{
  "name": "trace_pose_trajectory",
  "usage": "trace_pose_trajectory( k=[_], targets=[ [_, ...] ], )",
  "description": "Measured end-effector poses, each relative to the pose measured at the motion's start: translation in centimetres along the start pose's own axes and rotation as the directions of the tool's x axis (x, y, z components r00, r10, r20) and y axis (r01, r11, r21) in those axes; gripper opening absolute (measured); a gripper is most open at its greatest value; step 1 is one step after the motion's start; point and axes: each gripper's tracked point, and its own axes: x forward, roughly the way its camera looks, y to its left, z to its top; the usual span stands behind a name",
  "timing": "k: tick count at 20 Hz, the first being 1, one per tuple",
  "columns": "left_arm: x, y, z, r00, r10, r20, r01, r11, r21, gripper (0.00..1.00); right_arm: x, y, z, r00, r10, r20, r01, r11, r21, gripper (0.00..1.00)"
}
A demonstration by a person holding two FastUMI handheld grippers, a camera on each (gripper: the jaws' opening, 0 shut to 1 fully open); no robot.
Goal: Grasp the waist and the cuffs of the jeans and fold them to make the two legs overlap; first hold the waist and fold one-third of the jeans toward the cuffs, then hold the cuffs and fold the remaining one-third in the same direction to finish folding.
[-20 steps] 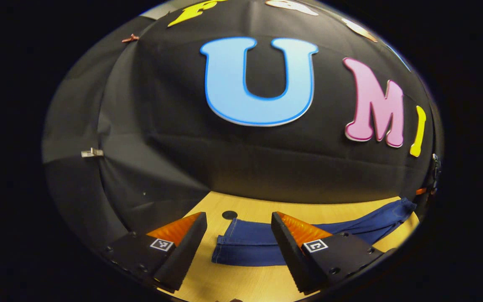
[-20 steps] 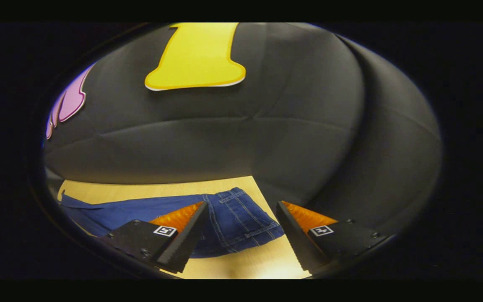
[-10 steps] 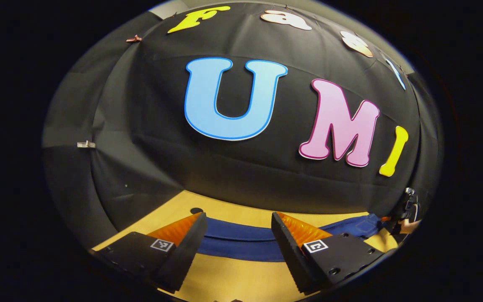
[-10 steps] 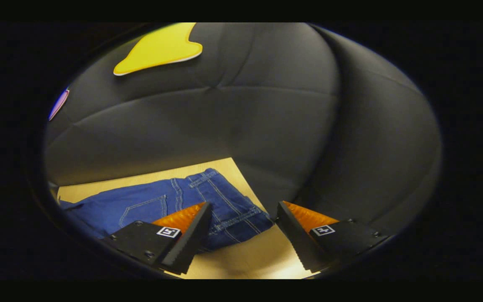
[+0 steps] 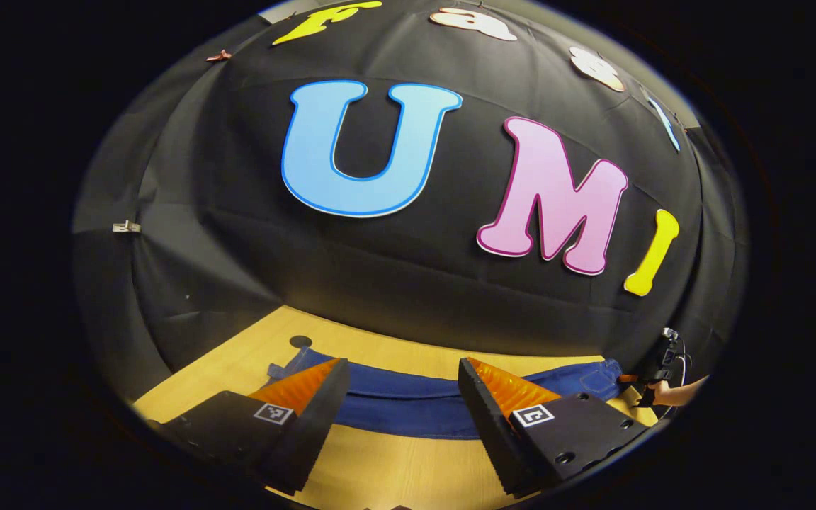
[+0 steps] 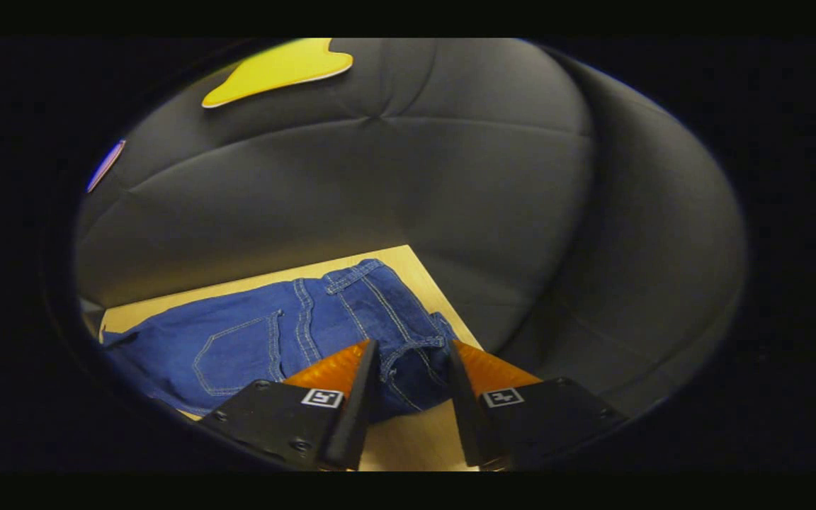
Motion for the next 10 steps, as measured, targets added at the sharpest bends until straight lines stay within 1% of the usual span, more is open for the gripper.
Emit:
trace_pose_trajectory(
  k=[2,4,5,6,7,8,10],
  targets=[
    [0.3,-0.4,-0.9,1.000,-0.002,-0.015,0.002,1.000,-0.002,0.97,0.1,0.2,0.1,1.000,0.011,0.007,-0.011,1.000,-0.004,0.34],
    [0.4,-0.7,-1.7,1.000,-0.001,-0.031,0.001,1.000,-0.005,0.97,0.3,0.3,0.1,1.000,0.013,0.013,-0.013,1.000,-0.008,0.20],
    [0.4,-1.0,-2.0,0.999,-0.004,-0.038,0.004,1.000,-0.005,0.97,0.0,0.3,0.3,1.000,0.018,0.022,-0.018,1.000,-0.008,0.17],
    [0.6,-1.2,-2.3,0.999,-0.007,-0.045,0.007,1.000,-0.002,0.97,0.4,0.5,0.1,1.000,0.013,0.021,-0.012,1.000,-0.005,0.08],
    [0.6,-1.3,-2.5,0.999,-0.006,-0.050,0.006,1.000,0.003,0.97,-0.5,0.7,0.5,0.999,0.020,0.028,-0.020,1.000,-0.012,0.02],
    [0.7,-1.6,-2.7,0.998,-0.008,-0.056,0.009,1.000,0.009,0.97,-0.5,0.6,0.8,0.999,0.024,0.040,-0.023,0.999,-0.026,0.02],
    [0.8,-2.0,-2.9,0.998,-0.017,-0.061,0.018,1.000,0.011,0.97,-1.1,1.0,1.2,0.998,0.040,0.055,-0.038,0.999,-0.030,0.13]
  ],
)
